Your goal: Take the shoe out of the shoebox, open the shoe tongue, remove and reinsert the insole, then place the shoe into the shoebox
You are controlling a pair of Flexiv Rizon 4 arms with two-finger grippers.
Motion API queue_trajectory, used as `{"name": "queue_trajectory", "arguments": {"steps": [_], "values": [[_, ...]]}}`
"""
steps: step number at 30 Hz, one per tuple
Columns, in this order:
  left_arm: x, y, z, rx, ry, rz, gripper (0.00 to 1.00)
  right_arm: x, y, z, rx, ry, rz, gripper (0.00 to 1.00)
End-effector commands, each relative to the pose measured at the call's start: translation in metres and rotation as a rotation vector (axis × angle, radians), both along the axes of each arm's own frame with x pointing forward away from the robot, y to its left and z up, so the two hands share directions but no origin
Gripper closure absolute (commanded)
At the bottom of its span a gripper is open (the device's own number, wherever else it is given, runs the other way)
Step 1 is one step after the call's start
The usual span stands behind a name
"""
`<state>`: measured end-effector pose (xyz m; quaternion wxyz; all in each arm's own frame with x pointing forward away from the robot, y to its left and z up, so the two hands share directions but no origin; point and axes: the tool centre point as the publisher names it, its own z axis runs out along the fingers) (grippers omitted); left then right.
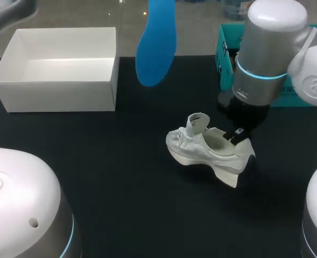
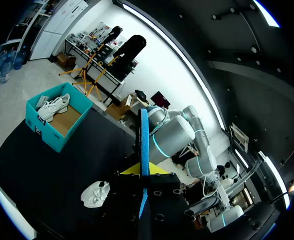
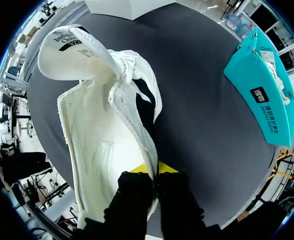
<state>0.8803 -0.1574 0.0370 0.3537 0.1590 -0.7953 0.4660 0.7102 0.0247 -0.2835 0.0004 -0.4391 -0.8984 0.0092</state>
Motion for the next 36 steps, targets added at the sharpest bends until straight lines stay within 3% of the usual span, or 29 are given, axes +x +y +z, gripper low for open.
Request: {"name": "queue_trajectory", "arguments": {"steps": [1,14,16,22,27,36], "values": [[0.002,0.0,0.0,0.002,0.001,-0.004,1.0,0.007,0.013,0.0,-0.087,0.014,-0.045,1.0],[0.002,0.0,0.0,0.002,0.001,-0.004,1.0,0.007,0.013,0.0,-0.087,0.014,-0.045,1.0],[0.002,0.0,0.0,0.002,0.001,-0.004,1.0,0.005,0.009,0.002,-0.121,0.021,-0.155,1.0],[0.002,0.0,0.0,0.002,0.001,-0.004,1.0,-0.007,0.0,0.014,0.026,-0.053,-0.442,1.0],[0.002,0.0,0.0,0.002,0.001,-0.004,1.0,-0.02,0.001,0.012,0.074,-0.106,-0.578,1.0],[0.002,0.0,0.0,0.002,0.001,-0.004,1.0,-0.037,0.013,0.004,0.053,-0.221,-0.774,1.0]]}}
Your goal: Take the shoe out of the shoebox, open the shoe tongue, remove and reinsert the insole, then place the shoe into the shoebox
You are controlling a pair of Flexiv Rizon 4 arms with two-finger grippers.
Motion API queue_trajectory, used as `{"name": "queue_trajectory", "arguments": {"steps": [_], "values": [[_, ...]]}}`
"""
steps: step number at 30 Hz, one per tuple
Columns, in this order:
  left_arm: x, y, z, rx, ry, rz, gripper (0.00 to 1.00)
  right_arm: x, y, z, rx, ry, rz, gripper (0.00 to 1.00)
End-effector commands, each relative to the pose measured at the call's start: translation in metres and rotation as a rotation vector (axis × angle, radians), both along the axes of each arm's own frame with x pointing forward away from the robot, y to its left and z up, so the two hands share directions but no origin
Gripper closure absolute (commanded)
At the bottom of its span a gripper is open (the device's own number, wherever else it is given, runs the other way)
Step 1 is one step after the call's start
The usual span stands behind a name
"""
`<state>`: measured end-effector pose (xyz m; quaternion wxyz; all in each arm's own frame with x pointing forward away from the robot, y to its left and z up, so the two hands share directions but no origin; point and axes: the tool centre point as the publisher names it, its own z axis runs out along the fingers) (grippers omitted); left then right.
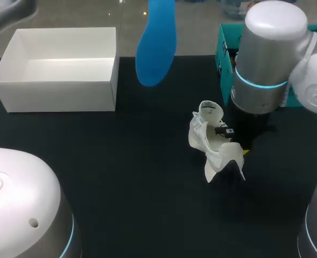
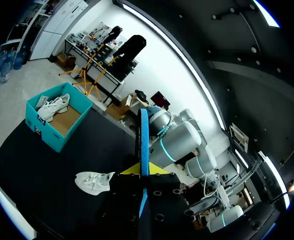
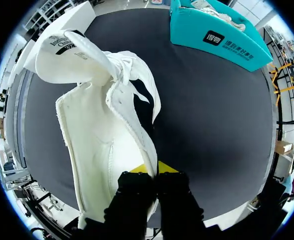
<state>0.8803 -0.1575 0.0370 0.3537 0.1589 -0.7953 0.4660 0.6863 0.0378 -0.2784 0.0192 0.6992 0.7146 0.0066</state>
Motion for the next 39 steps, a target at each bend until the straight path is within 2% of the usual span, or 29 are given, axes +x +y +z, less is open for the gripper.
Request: {"name": "queue_trajectory", "arguments": {"steps": [1,9,17,30,39], "values": [[0.002,0.0,0.0,0.002,0.001,-0.004,1.0,-0.014,0.0,-0.002,0.006,-0.189,-0.142,1.0],[0.002,0.0,0.0,0.002,0.001,-0.004,1.0,-0.018,0.001,-0.008,0.016,-0.212,-0.152,1.0],[0.002,0.0,0.0,0.002,0.001,-0.004,1.0,-0.019,0.007,-0.028,0.037,-0.215,-0.137,1.0],[0.002,0.0,0.0,0.002,0.001,-0.004,1.0,-0.024,0.034,-0.079,0.055,-0.191,-0.173,1.0],[0.002,0.0,0.0,0.002,0.001,-0.004,1.0,-0.024,0.043,-0.112,0.089,-0.173,-0.178,1.0]]}}
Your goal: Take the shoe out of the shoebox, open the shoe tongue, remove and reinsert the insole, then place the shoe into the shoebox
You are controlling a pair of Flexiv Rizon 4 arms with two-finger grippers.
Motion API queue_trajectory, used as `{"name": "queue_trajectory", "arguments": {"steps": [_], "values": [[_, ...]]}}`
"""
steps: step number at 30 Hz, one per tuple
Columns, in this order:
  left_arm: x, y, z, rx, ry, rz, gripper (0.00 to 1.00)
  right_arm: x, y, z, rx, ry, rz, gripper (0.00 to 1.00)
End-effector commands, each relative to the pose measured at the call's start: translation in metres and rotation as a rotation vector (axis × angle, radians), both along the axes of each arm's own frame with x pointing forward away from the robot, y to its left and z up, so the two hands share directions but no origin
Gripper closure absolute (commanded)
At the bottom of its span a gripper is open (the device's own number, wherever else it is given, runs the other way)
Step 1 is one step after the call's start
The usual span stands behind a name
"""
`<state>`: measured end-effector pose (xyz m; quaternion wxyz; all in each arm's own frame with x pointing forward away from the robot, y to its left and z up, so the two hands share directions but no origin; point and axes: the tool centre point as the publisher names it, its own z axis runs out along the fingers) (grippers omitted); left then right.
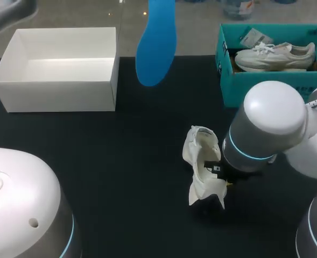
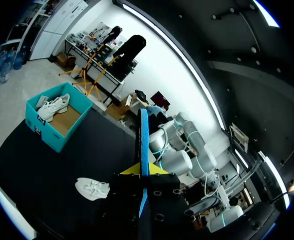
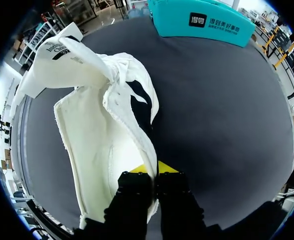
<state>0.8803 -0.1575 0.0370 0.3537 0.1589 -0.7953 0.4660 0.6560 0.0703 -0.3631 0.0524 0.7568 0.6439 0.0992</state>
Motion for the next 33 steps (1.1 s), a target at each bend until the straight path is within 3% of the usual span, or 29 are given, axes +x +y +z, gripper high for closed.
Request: {"name": "queue_trajectory", "arguments": {"steps": [1,5,6,7,8,17,25,33], "values": [[0.002,0.0,0.0,0.002,0.001,-0.004,1.0,0.006,0.011,-0.03,0.005,0.012,0.002,1.0],[0.002,0.0,0.0,0.002,0.001,-0.004,1.0,0.004,0.014,-0.038,0.018,0.034,0.009,1.0],[0.002,0.0,0.0,0.002,0.001,-0.004,1.0,0.004,0.014,-0.038,0.019,0.035,0.009,0.72],[0.002,0.0,0.0,0.002,0.001,-0.004,1.0,0.003,0.013,-0.038,0.022,0.038,0.01,0.52],[0.002,0.0,0.0,0.002,0.001,-0.004,1.0,0.002,0.013,-0.035,0.024,0.037,0.008,0.0],[0.002,0.0,0.0,0.002,0.001,-0.004,1.0,-0.001,0.006,0.006,0.05,0.035,0.008,0.0],[0.002,0.0,0.0,0.002,0.001,-0.004,1.0,0.008,-0.002,0.048,0.213,0.065,0.111,0.0],[0.002,0.0,0.0,0.002,0.001,-0.004,1.0,0.008,-0.002,0.048,0.213,0.065,0.111,0.0]]}}
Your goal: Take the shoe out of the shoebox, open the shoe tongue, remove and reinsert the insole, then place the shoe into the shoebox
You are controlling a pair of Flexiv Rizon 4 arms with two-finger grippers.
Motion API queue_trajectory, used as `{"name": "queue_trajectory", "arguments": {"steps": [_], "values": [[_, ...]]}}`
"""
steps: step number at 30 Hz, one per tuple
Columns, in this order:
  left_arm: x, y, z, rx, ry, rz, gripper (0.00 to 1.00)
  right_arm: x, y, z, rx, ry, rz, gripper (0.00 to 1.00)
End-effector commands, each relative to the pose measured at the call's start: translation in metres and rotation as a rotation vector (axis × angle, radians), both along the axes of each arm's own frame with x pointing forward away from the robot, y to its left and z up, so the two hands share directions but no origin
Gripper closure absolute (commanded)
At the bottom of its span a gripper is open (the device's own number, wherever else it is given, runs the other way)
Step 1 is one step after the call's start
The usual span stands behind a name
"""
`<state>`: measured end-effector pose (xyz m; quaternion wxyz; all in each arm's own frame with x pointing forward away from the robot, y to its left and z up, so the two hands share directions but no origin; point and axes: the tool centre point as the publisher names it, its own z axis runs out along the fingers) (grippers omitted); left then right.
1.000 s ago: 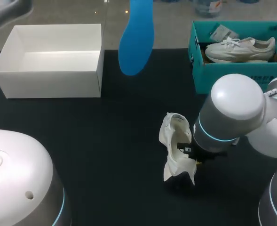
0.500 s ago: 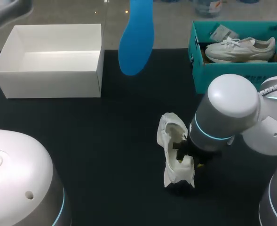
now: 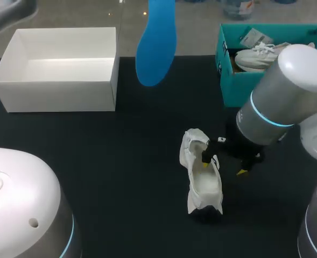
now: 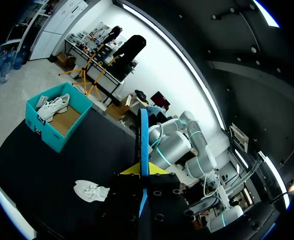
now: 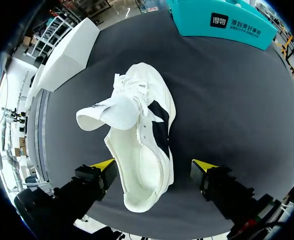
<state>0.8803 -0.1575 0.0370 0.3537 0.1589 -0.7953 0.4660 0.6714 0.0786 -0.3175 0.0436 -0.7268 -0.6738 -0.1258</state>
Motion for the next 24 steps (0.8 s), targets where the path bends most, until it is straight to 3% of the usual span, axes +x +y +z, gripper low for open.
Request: {"name": "queue_trajectory", "arguments": {"steps": [1,8,14,24], "values": [[0.002,0.0,0.0,0.002,0.001,-0.004,1.0,-0.007,-0.01,0.003,0.043,-0.013,0.002,0.0],[0.002,0.0,0.0,0.002,0.001,-0.004,1.0,-0.007,-0.01,0.003,0.043,-0.013,0.002,0.0],[0.002,0.0,0.0,0.002,0.001,-0.004,1.0,0.012,-0.019,0.037,0.465,0.122,0.008,0.0],[0.002,0.0,0.0,0.002,0.001,-0.004,1.0,0.027,-0.008,0.053,0.828,0.233,0.004,0.0]]}}
